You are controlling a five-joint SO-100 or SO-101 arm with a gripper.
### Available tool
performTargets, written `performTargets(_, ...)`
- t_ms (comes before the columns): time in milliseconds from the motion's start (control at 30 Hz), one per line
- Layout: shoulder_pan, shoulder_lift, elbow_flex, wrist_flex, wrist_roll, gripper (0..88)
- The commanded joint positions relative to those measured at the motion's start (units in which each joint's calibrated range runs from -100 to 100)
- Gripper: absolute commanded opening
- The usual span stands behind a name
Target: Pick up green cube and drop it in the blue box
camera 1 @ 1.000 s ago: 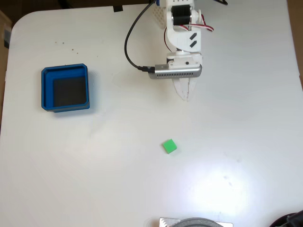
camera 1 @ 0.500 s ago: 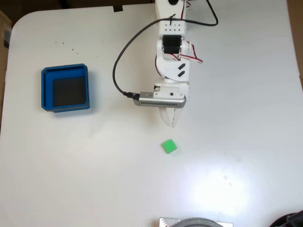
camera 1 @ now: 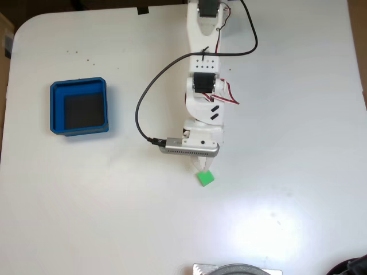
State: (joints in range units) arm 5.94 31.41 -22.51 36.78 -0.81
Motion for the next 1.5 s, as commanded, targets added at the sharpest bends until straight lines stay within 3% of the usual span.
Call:
performTargets(0, -0.1, 1.8, -7.1, -1.1, 0.2, 1.2)
performTargets(633, 0.1, 6.6, -10.6, -0.6, -0.1, 1.2)
performTargets(900, -1.0, 6.0, -11.1, 10.5, -0.1, 1.2)
performTargets(1467, -1.2, 5.8, -11.1, 11.7, 0.0, 1.2)
